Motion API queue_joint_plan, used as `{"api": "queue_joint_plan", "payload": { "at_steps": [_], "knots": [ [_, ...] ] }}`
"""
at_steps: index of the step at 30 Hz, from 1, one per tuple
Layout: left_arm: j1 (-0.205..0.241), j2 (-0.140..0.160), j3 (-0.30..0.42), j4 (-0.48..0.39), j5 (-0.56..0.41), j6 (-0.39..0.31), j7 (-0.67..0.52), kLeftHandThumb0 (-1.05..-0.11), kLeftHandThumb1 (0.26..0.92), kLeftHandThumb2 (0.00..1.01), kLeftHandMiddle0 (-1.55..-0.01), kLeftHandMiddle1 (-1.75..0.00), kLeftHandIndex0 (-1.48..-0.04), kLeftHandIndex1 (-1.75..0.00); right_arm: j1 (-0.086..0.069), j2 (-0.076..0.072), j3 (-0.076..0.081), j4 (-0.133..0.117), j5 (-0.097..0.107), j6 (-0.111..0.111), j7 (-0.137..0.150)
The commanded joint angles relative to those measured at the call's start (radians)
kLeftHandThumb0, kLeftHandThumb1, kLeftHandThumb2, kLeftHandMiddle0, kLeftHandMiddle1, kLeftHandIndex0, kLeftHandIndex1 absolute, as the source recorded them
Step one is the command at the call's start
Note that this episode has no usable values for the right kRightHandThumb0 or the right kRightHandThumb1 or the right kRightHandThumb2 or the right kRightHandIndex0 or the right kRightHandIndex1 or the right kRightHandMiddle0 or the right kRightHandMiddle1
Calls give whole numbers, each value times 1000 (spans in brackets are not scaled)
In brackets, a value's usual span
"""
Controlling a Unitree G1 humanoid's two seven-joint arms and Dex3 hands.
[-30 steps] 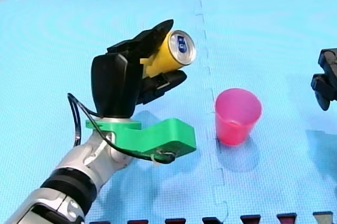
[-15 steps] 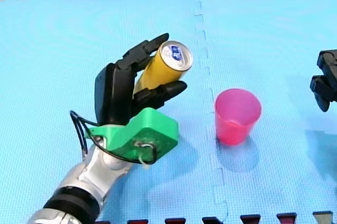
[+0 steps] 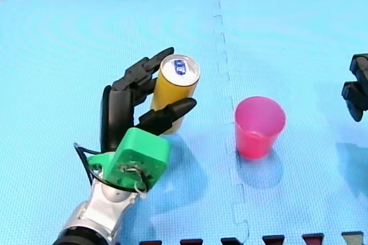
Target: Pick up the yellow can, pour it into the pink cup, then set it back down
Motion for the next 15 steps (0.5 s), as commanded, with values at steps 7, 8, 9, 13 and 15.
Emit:
{"api": "queue_joint_plan", "payload": {
  "at_steps": [7, 8, 9, 13, 15],
  "knots": [
    [15, -5, 45, -14, -29, -28, -60, -386, 860, 0, -1304, -13, -1147, -1, -2, -6, 2, -1, -1, -2, -3],
    [15, -4, 48, -13, -26, -28, -61, -385, 859, 0, -1305, -13, -1147, -1, -4, -6, 2, -1, -1, -1, -5],
    [14, -4, 50, -12, -22, -29, -60, -383, 858, 0, -1306, -13, -1147, 0, -5, -6, 3, 0, -1, 0, -6],
    [10, 2, 51, -9, 6, -31, -42, -379, 856, 0, -1309, -13, -1147, -1, -9, -7, 5, 1, -4, 2, -10],
    [10, 4, 52, -8, 16, -32, -35, -378, 855, 0, -1311, -13, -1148, -1, -10, -7, 7, 2, -5, 3, -12]
  ]
}}
